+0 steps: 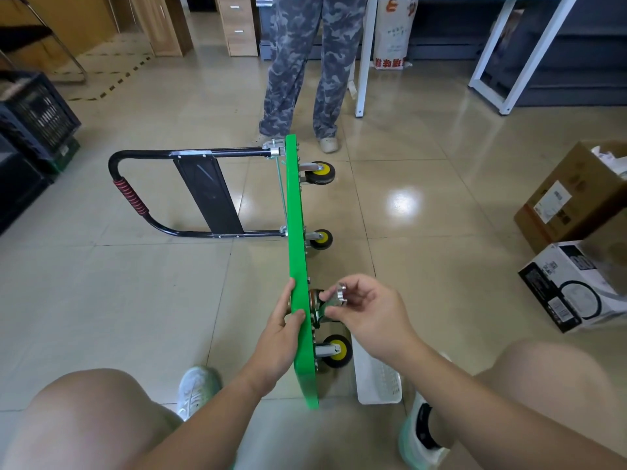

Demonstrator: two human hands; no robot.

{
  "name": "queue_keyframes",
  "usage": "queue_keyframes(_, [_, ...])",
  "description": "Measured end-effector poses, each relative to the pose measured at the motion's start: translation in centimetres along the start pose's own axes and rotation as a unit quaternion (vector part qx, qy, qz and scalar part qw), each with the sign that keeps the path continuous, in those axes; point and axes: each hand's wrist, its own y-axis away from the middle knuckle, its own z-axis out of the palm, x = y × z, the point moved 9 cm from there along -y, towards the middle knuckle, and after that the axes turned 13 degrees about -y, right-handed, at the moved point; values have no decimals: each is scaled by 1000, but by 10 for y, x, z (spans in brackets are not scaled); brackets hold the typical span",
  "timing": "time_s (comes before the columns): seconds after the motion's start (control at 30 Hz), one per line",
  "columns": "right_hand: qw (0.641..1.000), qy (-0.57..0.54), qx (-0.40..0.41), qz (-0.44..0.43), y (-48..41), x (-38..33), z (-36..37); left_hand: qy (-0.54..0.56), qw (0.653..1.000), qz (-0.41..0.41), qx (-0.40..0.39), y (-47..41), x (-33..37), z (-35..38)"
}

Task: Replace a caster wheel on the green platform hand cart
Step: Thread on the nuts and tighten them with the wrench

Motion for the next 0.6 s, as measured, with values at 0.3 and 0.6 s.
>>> queue_keyframes(0.3, [999, 22, -27, -18, 3, 23, 11, 7, 1000, 9, -11, 1, 2, 1])
queue_keyframes(0.6, [995, 100, -23, -15, -32, 17, 20, -3, 1000, 8, -11, 3, 5, 1])
